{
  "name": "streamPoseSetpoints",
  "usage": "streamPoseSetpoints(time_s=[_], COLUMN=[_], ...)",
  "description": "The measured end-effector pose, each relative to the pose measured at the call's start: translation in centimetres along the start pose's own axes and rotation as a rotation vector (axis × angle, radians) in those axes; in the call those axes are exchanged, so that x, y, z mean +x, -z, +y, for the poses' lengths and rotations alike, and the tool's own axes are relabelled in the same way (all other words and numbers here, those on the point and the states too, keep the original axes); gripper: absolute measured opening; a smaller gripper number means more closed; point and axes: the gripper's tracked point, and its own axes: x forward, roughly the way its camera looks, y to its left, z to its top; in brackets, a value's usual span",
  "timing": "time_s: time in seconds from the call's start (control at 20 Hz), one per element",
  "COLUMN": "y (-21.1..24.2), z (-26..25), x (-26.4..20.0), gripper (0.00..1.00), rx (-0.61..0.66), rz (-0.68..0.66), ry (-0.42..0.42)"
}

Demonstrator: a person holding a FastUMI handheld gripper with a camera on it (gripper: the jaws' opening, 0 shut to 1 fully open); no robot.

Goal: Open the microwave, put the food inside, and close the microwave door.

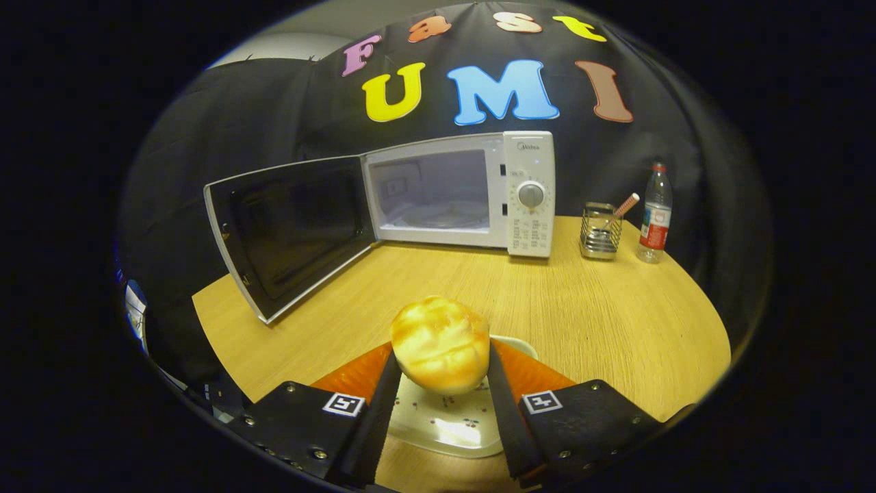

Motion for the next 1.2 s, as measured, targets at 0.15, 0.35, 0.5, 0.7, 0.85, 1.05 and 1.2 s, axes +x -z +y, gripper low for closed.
streamPoseSetpoints(time_s=[0.15, 0.35, 0.5, 0.7, 0.85, 1.05, 1.2], y=[-2.2, -5.2, -7.4, -10.3, -12.2, -14.5, -16.3], z=[1.1, 2.0, 3.4, 4.1, 6.3, 7.7, 6.0], x=[1.5, 4.3, 6.6, 10.5, 13.7, 18.6, 22.5], gripper=[0.69, 0.69, 0.69, 0.69, 0.69, 0.69, 0.69], rx=[0.001, 0.049, 0.151, 0.128, 0.200, 0.315, 0.371], rz=[-0.008, -0.015, -0.023, -0.065, -0.090, -0.139, -0.198], ry=[0.000, 0.017, 0.011, 0.056, 0.017, 0.014, 0.100])
